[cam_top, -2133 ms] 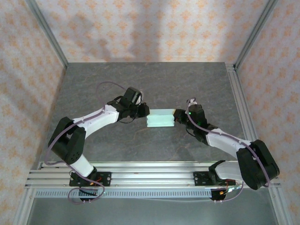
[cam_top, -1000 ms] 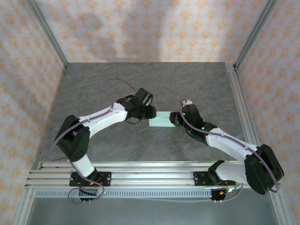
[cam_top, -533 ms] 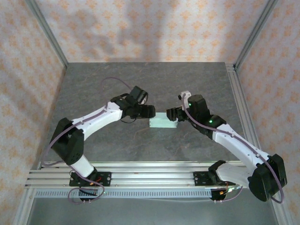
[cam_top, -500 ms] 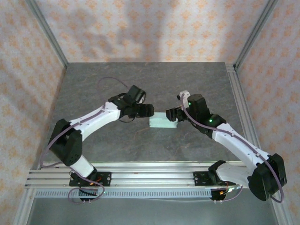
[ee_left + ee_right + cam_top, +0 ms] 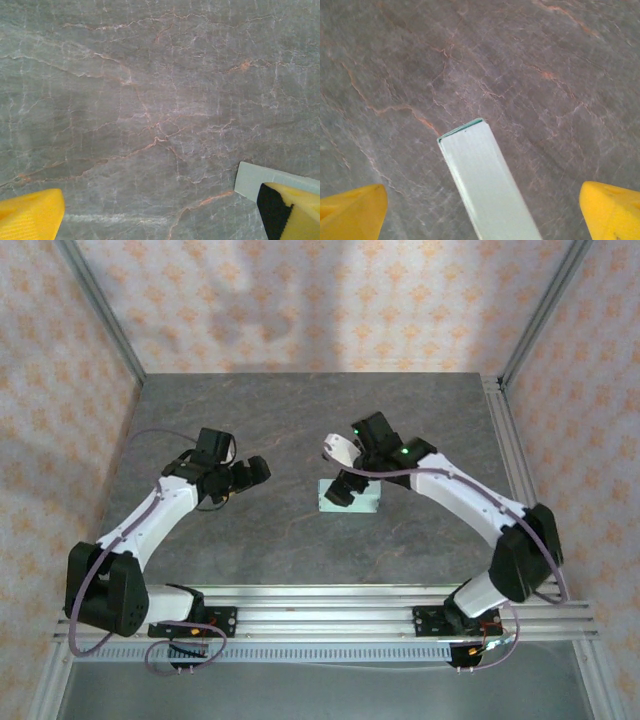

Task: Fold the paper box

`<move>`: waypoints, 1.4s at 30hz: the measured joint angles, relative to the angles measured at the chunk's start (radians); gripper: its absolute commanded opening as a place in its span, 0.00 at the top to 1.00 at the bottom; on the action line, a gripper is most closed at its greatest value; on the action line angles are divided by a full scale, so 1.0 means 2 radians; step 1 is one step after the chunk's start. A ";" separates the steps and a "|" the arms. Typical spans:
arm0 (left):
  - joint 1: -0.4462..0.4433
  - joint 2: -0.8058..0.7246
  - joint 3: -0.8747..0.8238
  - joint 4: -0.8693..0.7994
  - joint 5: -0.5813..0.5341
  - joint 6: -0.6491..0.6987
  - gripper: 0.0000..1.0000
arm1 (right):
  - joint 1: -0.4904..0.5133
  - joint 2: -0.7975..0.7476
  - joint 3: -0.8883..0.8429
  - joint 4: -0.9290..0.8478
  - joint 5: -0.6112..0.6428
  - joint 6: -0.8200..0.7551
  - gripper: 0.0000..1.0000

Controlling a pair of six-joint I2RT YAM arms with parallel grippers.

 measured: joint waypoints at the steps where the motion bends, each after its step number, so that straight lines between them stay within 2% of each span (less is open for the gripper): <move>1: 0.002 -0.006 -0.002 -0.001 0.003 0.000 0.00 | 0.000 0.016 0.016 -0.008 -0.001 -0.016 0.01; 9: 0.005 -0.031 -0.022 -0.004 0.023 0.000 0.00 | 0.002 0.116 0.101 -0.068 -0.001 -0.097 0.04; 15: 0.005 -0.031 -0.027 -0.005 0.030 0.000 0.00 | 0.011 0.162 0.133 -0.100 -0.001 -0.118 0.22; 19: 0.008 -0.030 -0.027 -0.004 0.037 0.002 0.00 | 0.016 0.176 0.140 -0.109 -0.001 -0.122 0.36; 21: 0.008 -0.027 -0.027 -0.004 0.037 0.004 0.00 | 0.017 0.183 0.144 -0.113 -0.001 -0.127 0.47; 24: 0.008 -0.023 -0.027 -0.004 0.039 0.007 0.00 | 0.017 0.186 0.149 -0.122 0.000 -0.129 0.51; 29: 0.008 -0.012 -0.028 -0.004 0.039 0.008 0.00 | 0.017 0.186 0.154 -0.129 0.007 -0.130 0.65; 35: 0.008 0.001 -0.030 -0.002 0.039 0.011 0.00 | 0.018 0.184 0.156 -0.131 0.036 -0.130 0.65; 42: 0.008 0.011 -0.030 0.002 0.039 0.011 0.00 | 0.027 0.175 0.143 -0.064 0.174 -0.126 0.64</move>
